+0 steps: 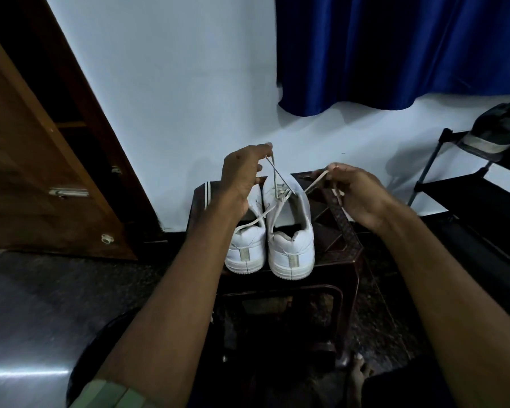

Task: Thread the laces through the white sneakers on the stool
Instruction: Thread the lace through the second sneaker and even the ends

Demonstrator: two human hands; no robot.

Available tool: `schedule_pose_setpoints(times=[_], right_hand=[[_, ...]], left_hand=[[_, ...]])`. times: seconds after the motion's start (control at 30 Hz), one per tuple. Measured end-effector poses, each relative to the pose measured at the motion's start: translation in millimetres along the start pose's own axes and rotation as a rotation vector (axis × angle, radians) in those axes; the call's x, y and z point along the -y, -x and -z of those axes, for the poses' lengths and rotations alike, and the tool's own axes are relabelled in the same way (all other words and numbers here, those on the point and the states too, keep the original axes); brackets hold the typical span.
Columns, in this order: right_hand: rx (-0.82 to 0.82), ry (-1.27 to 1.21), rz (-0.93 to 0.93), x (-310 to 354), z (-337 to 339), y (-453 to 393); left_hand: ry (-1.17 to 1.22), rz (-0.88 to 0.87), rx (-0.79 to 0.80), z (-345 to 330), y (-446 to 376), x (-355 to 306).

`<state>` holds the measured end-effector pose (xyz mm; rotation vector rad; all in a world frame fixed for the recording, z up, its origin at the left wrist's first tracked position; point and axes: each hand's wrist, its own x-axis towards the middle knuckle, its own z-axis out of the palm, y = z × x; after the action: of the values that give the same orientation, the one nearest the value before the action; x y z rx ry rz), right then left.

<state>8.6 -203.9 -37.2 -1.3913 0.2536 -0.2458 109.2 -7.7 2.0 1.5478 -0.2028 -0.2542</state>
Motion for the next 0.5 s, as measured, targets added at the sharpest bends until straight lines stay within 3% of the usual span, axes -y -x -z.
schedule_pose_setpoints(times=[0.07, 0.13, 0.2, 0.3, 0.4, 0.5], right_hand=[[0.010, -0.362, -0.082, -2.9, -3.1, -3.7], [0.007, -0.476, -0.146, -5.9, -5.3, -7.8], [-0.053, -0.329, -0.178, -8.8, -8.9, -9.9], [-0.143, 0.141, -0.119, -7.3, -11.8, -1.0], [0.011, 0.583, -0.030, 7.4, -6.3, 13.8], [0.109, 0.634, -0.048, 12.3, 6.1, 17.1]], left_hand=[[-0.127, -0.075, 0.039, -0.2, 0.7, 2.1], [-0.208, -0.097, 0.128, 0.2, 2.5, 1.8], [-0.300, -0.118, 0.181, 0.7, 2.7, 2.9], [-0.486, -0.177, 0.148, -0.6, -3.4, 11.3], [-0.623, -0.236, 0.162, 1.1, -6.9, 17.5], [-0.695, -0.252, 0.299, 5.1, -5.2, 16.5]])
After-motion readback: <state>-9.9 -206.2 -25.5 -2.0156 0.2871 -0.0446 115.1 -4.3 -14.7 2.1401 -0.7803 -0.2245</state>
